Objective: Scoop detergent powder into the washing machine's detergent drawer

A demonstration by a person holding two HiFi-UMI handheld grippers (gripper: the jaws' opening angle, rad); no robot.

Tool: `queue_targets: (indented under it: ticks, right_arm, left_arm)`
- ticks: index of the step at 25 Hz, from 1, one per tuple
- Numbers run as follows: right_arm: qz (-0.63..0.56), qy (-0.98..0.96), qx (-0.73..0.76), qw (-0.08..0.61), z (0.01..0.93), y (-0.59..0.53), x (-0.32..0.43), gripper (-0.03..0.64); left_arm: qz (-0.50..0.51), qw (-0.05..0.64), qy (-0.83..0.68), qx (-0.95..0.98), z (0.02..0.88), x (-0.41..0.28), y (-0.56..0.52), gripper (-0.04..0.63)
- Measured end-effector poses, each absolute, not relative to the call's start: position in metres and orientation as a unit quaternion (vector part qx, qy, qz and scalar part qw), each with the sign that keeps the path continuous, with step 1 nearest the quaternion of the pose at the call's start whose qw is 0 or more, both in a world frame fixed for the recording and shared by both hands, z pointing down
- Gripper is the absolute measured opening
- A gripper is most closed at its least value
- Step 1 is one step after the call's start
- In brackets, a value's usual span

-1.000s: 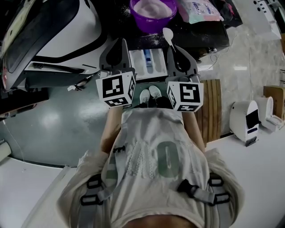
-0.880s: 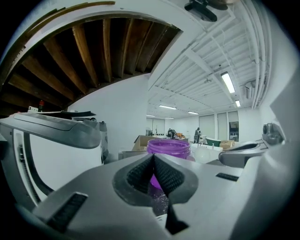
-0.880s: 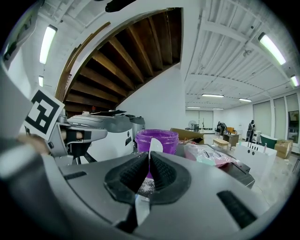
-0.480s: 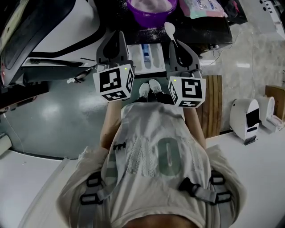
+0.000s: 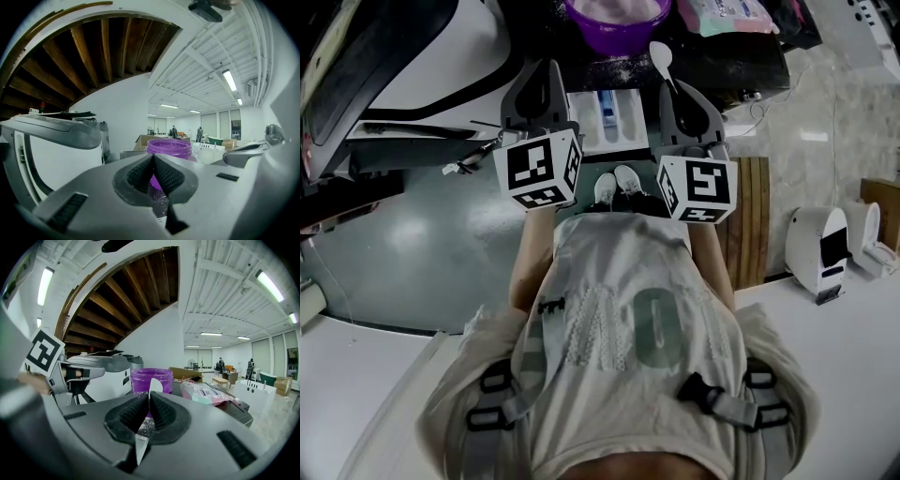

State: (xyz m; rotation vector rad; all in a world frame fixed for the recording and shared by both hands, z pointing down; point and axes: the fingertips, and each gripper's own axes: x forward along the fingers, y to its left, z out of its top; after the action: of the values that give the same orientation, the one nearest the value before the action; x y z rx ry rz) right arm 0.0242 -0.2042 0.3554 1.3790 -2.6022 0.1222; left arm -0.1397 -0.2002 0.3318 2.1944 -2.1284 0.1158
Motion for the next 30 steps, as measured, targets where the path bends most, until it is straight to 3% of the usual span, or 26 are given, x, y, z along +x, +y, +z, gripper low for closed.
queue_targets:
  ticks: [19, 30]
  right_arm:
    - [-0.054, -0.865, 0.495, 0.066, 0.29, -0.251, 0.049, 0.003]
    - [-0.189, -0.891, 0.38, 0.159, 0.245, -0.293, 0.002, 0.009]
  left_arm:
    - [0.022, 0.037, -0.709, 0.704, 0.324, -0.15, -0.2, 0.021]
    - [0.022, 0.042, -0.723, 0.69, 0.33, -0.158, -0.2, 0.021]
